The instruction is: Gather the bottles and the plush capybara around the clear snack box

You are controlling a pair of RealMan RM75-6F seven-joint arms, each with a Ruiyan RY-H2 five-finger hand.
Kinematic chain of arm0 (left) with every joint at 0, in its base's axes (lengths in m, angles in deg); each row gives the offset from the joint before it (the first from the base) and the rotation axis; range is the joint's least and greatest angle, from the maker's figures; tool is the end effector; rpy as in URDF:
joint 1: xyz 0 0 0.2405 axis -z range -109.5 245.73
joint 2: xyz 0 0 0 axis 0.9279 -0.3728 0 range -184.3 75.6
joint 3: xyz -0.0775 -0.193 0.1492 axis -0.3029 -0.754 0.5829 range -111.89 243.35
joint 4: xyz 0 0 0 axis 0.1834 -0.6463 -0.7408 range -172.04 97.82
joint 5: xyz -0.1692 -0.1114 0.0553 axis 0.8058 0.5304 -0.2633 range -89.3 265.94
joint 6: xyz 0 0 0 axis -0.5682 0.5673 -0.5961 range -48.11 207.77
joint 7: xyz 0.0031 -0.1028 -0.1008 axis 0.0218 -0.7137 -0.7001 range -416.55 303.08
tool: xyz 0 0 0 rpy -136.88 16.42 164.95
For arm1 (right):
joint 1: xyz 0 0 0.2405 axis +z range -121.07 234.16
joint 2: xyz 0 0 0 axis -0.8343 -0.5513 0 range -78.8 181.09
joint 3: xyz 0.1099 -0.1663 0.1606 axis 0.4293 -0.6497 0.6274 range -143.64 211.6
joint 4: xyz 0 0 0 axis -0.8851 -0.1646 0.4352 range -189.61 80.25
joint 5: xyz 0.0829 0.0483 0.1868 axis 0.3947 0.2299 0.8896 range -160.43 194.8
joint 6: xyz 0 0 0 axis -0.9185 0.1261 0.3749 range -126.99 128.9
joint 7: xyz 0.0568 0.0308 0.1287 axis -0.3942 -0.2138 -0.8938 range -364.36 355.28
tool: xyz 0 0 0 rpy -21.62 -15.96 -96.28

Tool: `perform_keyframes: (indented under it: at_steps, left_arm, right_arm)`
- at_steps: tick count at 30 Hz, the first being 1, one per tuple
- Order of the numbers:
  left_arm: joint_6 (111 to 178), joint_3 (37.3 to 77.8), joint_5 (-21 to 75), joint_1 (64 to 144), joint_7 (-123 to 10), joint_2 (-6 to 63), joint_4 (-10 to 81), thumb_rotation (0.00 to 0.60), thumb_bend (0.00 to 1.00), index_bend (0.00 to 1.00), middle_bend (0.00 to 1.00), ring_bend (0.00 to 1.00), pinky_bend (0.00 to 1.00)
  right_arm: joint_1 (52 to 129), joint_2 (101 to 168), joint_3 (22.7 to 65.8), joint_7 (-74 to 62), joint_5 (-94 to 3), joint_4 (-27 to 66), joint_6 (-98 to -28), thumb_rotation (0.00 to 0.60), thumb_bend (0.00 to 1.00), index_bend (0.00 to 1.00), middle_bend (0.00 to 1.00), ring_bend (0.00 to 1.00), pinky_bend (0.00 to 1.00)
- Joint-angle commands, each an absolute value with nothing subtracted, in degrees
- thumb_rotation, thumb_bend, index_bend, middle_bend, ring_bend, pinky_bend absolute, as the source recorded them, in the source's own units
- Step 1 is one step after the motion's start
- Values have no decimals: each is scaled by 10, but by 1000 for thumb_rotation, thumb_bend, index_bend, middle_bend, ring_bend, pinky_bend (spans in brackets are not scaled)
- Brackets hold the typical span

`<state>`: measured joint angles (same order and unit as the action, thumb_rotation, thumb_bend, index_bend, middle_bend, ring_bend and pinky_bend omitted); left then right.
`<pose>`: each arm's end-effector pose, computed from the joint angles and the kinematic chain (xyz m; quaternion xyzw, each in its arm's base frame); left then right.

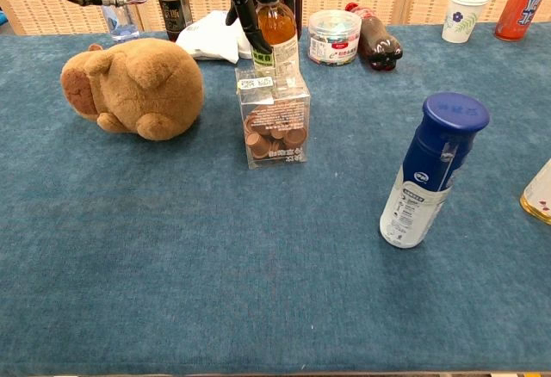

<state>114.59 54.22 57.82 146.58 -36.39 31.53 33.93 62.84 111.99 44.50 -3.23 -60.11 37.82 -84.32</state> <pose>0.0066 0.4587 -0.0013 -0.7775 -0.3768 -0.3382 0.3729 -0.3155 -0.2142 0.2067 0.5345 -0.3518 0.3973 0.6578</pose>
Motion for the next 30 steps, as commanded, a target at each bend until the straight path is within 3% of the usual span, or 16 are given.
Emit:
perform_keyframes:
  at_steps: [1, 7, 16, 20, 30]
  left_arm:
    - [1133, 545, 587, 1469, -365, 312, 340, 600, 319, 280, 360, 320, 557]
    - [1109, 567, 643, 1491, -348, 294, 352, 600, 289, 138, 148, 128, 426]
    - [1113, 574, 665, 1501, -351, 277, 371, 600, 261, 0, 6, 14, 359]
    - [1112, 563, 657, 1494, -370, 244, 405, 600, 232, 0, 0, 0, 293]
    - [1139, 542, 582, 1433, -430, 129, 520, 600, 219, 0, 0, 0, 239]
  right_arm:
    - [628, 1119, 445, -34, -600, 378, -843, 600, 0, 0, 0, 0, 0]
    - [629, 1120, 446, -33, -599, 376, -840, 600, 0, 0, 0, 0, 0]
    - [629, 1119, 445, -36, -601, 377, -840, 600, 0, 0, 0, 0, 0]
    - [628, 1118, 445, -38, -602, 378, -841, 600, 0, 0, 0, 0, 0]
    - [625, 1112, 437, -43, -614, 389, -841, 600, 0, 0, 0, 0, 0]
